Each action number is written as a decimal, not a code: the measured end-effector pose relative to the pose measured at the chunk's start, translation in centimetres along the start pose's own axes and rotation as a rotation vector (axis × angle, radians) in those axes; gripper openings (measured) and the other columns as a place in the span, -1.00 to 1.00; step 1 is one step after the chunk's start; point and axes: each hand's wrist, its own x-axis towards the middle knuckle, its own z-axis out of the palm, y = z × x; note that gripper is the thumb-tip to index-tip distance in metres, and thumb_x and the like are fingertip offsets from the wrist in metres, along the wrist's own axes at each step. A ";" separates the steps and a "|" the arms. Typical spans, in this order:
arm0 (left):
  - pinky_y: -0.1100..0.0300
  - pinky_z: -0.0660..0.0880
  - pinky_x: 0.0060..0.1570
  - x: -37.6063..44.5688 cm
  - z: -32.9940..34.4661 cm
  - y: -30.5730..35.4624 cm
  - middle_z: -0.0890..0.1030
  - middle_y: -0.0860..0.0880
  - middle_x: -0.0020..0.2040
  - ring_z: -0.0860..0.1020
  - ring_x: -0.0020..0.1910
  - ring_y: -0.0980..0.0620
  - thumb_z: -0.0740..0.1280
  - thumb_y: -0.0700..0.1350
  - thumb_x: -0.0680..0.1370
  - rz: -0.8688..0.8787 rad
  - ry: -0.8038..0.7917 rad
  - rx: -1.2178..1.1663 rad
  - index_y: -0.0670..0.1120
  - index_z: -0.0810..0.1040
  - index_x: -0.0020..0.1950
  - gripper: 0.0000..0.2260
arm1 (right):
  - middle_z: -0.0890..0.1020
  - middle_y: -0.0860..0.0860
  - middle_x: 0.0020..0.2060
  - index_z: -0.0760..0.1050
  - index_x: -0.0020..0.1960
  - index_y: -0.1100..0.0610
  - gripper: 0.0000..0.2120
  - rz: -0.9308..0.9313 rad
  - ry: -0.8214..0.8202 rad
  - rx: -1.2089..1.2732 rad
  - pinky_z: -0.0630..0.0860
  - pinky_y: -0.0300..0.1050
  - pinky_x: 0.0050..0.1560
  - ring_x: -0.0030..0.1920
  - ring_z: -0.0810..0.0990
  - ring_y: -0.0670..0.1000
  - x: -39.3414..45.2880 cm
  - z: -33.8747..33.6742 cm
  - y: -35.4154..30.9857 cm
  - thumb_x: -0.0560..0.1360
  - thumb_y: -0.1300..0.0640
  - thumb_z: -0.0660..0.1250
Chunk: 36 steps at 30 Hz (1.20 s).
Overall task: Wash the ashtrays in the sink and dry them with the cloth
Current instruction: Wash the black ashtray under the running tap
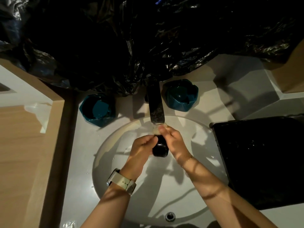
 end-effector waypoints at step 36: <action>-0.15 0.42 0.34 0.4 -0.9 1.4 0.58 -0.24 0.29 0.51 0.32 -0.26 0.23 0.02 0.63 -0.171 -0.203 -0.246 -0.22 0.48 0.37 -0.58 | 0.69 0.02 -0.12 0.60 0.07 0.14 -0.74 0.093 0.288 0.324 0.60 -0.10 -0.05 -0.11 0.68 -0.08 -1.3 1.3 -0.7 0.58 -0.02 0.27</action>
